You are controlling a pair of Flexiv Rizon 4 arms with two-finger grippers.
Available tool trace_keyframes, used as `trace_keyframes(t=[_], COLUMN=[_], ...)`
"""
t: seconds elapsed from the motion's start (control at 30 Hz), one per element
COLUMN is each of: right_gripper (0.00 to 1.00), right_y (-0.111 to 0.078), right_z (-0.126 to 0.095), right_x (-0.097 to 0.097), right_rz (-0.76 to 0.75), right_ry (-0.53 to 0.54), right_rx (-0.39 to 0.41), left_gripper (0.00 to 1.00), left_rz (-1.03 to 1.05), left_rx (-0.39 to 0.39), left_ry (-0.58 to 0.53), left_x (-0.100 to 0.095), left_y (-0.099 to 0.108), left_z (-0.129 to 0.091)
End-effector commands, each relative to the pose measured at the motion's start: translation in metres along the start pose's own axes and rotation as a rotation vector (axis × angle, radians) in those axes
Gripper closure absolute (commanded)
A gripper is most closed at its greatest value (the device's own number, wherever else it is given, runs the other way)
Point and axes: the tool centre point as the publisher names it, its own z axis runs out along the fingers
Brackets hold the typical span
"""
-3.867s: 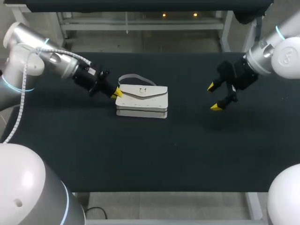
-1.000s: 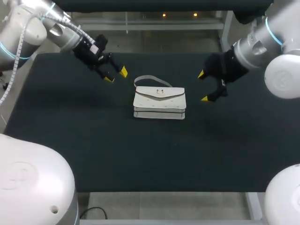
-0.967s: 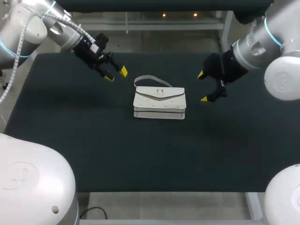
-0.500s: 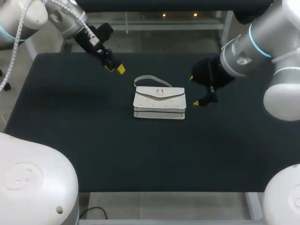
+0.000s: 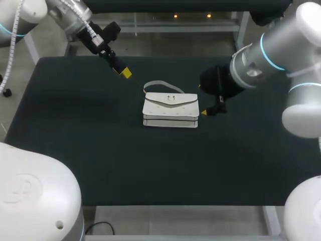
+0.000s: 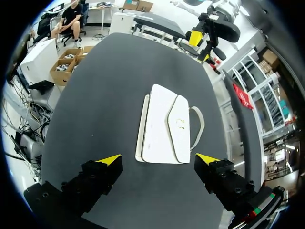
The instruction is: Pick up the bag, open it, inspect its contents, close it, and place it on the opposite side
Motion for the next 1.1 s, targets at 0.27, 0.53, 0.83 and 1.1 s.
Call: trace_keyframes(t=[0.27,0.53,0.83,1.1], right_gripper=[0.0,0.0,0.0,0.0], right_y=[0.022,0.024,0.02,0.017], right_z=[0.009,0.028,0.036,0.053], right_x=[0.003,0.02,0.028,0.027], right_rz=[-0.068,-0.092,-0.113,-0.132], right_ry=[-0.091,-0.166,-0.226,-0.251], right_rx=[0.091,0.111,0.136,0.142], left_gripper=[0.0,0.0,0.0,0.0], left_rz=[0.366,0.591,0.664,0.821], left_rx=[-0.066,-0.121,-0.106,-0.043], left_ry=[-0.074,-0.159,-0.185,-0.222], left_x=[0.006,0.006,0.007,0.006], left_y=[-0.012,-0.017,-0.017,-0.02], left_z=[0.012,0.016,0.015,0.031])
